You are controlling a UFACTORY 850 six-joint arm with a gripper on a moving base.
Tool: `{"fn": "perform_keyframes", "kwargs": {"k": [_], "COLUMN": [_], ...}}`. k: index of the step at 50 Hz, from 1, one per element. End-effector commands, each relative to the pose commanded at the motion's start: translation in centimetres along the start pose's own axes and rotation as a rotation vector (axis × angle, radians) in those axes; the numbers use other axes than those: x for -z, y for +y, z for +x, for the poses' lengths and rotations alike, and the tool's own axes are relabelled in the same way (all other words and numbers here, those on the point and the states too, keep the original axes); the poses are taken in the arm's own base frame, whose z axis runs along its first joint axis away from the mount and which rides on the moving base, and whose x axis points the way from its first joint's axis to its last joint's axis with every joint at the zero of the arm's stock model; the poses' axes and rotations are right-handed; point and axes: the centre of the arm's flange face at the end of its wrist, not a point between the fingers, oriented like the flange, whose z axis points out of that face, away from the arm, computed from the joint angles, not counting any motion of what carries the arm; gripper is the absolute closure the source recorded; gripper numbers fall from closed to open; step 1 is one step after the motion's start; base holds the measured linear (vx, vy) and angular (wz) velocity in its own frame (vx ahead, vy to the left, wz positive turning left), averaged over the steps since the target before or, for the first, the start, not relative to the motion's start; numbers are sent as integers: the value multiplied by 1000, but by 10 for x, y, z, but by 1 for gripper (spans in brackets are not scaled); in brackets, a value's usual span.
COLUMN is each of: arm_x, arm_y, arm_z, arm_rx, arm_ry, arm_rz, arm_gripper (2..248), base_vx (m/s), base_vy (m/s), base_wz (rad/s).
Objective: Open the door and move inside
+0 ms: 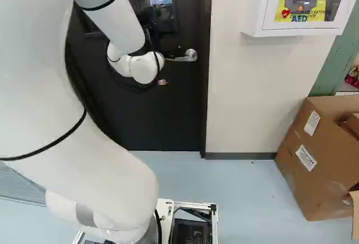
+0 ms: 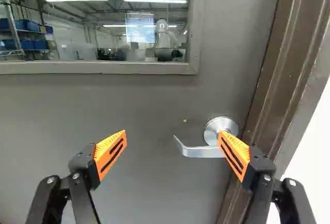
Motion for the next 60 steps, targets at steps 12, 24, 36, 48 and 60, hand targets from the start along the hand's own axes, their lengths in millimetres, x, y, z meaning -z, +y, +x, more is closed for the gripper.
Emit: {"fn": "perform_keyframes", "kwargs": {"k": [12,24,36,48,60], "arm_x": [-19,-37,-55,-70,-81], "arm_y": [0,0,1,1,1], "arm_z": [0,0,0,-5,-18], "arm_rx": [0,0,0,0,0], "arm_ry": [0,1,3,-3,-24], "arm_rz": [0,0,-1,-1,-1], "arm_gripper": [3,3,3,3,3], "base_vx": [0,0,0,0,0], "base_vy": [0,0,0,0,0], "base_wz": [0,0,0,0,0]}}
